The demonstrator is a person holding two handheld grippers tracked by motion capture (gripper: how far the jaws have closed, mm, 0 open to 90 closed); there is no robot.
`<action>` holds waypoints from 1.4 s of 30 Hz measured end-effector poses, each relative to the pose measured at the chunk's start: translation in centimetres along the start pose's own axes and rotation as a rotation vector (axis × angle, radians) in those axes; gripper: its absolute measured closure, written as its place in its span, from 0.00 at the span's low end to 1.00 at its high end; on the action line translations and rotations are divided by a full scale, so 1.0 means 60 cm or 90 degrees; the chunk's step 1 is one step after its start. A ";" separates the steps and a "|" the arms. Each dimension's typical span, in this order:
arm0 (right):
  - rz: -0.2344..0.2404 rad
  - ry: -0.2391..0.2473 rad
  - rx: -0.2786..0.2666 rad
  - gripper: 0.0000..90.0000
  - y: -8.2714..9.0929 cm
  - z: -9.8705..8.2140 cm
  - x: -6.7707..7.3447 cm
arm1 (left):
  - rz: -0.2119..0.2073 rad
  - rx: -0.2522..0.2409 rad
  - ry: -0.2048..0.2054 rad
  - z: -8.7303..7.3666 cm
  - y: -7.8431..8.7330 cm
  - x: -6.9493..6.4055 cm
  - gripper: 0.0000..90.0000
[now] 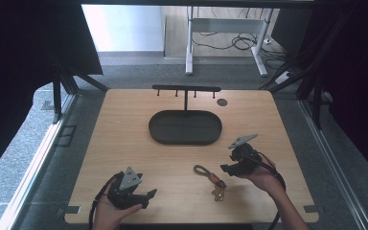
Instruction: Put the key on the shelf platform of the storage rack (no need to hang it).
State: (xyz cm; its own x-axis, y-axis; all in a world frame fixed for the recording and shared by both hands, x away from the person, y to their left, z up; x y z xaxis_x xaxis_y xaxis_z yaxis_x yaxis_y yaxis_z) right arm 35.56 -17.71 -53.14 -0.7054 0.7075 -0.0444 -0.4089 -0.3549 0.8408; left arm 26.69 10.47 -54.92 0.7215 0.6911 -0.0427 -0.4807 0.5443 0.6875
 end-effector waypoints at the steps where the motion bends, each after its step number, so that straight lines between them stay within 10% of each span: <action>1: 0.002 0.002 0.002 0.49 -0.001 0.000 0.002 | 0.000 0.001 0.000 0.000 -0.001 0.000 0.30; 42: 0.044 0.055 0.050 0.51 -0.050 0.027 0.060 | -0.004 0.003 -0.002 -0.001 -0.002 -0.004 0.30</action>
State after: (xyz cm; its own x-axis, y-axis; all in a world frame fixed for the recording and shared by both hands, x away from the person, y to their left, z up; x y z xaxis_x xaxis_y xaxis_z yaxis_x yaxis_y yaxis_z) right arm 35.16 -13.11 -54.96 -0.7790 0.6264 -0.0284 -0.3134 -0.3497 0.8829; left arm 26.56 10.25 -55.02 0.7260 0.6862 -0.0451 -0.4733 0.5462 0.6911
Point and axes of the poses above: each handheld gripper's, and its own axes: y roughly backward along the jaws, z roughly out of its top, x roughly to its left, the point moved 10 cm from there along -y, roughly forward along the jaws, and after that the axes turned 3 degrees about -z, right-handed, at the moved point
